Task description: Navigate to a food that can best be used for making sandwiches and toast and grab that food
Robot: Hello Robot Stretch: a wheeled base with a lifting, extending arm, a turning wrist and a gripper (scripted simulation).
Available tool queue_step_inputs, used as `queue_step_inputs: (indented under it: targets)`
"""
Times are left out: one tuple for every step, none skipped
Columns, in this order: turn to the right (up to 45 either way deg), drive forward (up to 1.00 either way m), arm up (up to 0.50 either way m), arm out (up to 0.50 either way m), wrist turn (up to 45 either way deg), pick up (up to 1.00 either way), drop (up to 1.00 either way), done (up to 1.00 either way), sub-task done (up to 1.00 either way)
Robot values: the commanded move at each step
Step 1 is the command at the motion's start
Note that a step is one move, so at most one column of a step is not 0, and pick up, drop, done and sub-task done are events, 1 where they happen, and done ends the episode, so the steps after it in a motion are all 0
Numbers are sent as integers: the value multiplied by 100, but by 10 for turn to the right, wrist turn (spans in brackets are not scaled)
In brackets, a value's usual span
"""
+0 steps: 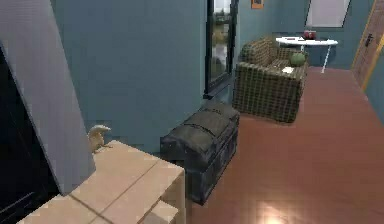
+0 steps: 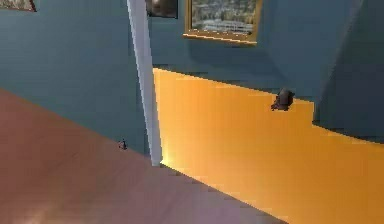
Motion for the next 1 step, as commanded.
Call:
queue_step_inputs:
  targets:
    - [450, 0, 0, 0, 0, 0, 0, 0, 0]
